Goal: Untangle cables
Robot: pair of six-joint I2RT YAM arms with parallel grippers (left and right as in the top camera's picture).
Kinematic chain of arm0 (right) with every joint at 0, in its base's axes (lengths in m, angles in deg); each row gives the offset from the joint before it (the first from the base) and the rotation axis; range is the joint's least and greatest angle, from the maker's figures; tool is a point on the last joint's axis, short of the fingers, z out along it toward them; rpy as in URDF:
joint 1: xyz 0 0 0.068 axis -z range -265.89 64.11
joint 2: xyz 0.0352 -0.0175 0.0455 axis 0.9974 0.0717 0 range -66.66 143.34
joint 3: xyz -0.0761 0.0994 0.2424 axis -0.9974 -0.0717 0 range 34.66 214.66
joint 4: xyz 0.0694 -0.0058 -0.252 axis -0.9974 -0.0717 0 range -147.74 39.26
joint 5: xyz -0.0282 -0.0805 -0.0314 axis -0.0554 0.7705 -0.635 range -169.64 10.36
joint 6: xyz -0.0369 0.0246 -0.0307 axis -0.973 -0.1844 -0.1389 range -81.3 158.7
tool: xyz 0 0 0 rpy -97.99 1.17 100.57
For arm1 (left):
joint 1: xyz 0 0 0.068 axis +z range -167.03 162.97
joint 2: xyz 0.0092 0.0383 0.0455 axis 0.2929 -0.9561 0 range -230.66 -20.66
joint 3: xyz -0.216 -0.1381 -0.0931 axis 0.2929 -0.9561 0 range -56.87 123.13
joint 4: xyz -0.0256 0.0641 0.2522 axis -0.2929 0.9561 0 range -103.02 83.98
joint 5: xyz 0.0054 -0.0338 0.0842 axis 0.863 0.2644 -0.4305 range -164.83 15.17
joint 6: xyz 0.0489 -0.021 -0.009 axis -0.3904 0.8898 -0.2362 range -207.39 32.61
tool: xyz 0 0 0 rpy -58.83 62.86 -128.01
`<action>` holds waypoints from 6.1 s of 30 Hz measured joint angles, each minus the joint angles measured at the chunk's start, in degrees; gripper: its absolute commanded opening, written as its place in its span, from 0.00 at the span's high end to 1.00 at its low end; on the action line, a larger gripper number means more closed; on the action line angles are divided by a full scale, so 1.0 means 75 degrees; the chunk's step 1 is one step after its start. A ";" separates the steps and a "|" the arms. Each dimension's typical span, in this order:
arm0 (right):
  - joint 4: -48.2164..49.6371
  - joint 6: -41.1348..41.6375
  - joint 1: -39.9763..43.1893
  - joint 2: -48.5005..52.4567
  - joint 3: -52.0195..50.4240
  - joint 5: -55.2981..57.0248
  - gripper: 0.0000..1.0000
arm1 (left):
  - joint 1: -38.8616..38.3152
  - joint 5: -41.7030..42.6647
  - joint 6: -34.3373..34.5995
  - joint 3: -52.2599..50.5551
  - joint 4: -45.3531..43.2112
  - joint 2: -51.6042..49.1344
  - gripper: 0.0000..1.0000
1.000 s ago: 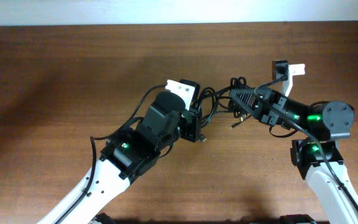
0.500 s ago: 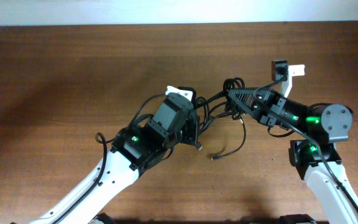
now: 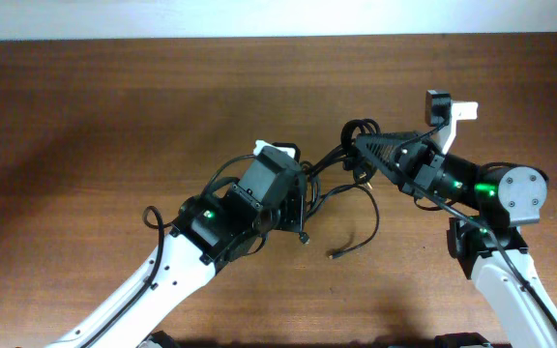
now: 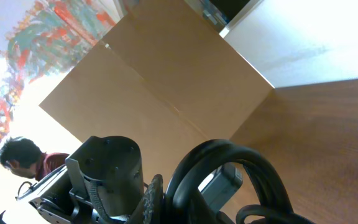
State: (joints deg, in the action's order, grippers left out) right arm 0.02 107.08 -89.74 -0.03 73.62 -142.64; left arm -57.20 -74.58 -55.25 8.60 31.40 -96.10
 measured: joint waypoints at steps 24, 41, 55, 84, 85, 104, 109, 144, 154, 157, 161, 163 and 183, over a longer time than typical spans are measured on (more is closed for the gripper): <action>-0.2238 -0.0178 0.0108 -0.0143 0.0149 0.1029 0.20 | 0.0102 -0.0892 -0.0428 -0.0376 -0.0886 -0.0271 1.00; -0.3611 -0.0178 0.0108 -0.0143 0.0149 0.1207 0.19 | 0.0099 0.0420 -0.8387 -0.0376 -0.2352 0.0551 1.00; -0.4966 -0.0175 0.0108 -0.0143 0.0152 0.0813 0.34 | 0.0122 -0.1786 -0.9098 -0.0376 -0.3666 0.0554 1.00; -0.5231 -0.0181 0.0108 -0.0140 0.0149 0.0796 0.38 | 0.0137 -0.0490 -0.8807 -0.0376 -0.3786 0.0554 1.00; -0.5231 -0.0181 0.0108 -0.0140 0.0149 0.0796 0.38 | 0.0137 -0.0551 -0.8606 -0.0376 -0.3835 0.0554 1.00; -0.5231 -0.0187 0.0108 -0.0140 0.0149 0.0796 0.43 | 0.0184 0.0189 -0.9766 -0.0376 -0.3984 0.0554 1.00; -0.5345 -0.0178 0.0108 -0.0140 0.0163 0.0790 0.72 | 0.0181 0.0341 -1.0008 -0.0388 -0.4360 0.0554 1.00; -0.5552 -0.0166 0.0125 -0.0020 0.0178 0.0793 0.96 | 0.0198 0.1341 -0.9987 -0.0402 -0.4689 0.0554 1.00; -0.4488 -0.0172 0.0122 0.0064 0.0169 0.0796 0.96 | 0.0172 -0.0539 -0.7665 -0.0402 -0.3824 0.0565 1.00; -0.4092 -0.0117 0.0125 0.0079 0.0166 0.0796 0.96 | 0.0172 -0.0670 -0.7137 -0.0399 -0.3450 0.0600 1.00; -0.3605 -0.0082 0.0122 0.0082 0.0163 0.0793 0.96 | 0.0172 -0.0592 -0.6825 -0.0399 -0.3092 0.0618 1.00; -0.3503 -0.0061 0.0122 0.0082 0.0163 0.0793 0.96 | 0.0172 -0.0504 -0.6758 -0.0399 -0.2970 0.0618 1.00; -0.1431 0.0863 0.0122 0.0090 0.0157 0.0644 0.96 | 0.0175 0.1413 -0.6129 -0.0393 -0.2008 0.0647 1.00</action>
State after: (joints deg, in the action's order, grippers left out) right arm -10.71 113.55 -88.83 0.65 74.80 -137.81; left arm -55.88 -63.98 -101.21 5.65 16.34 -91.24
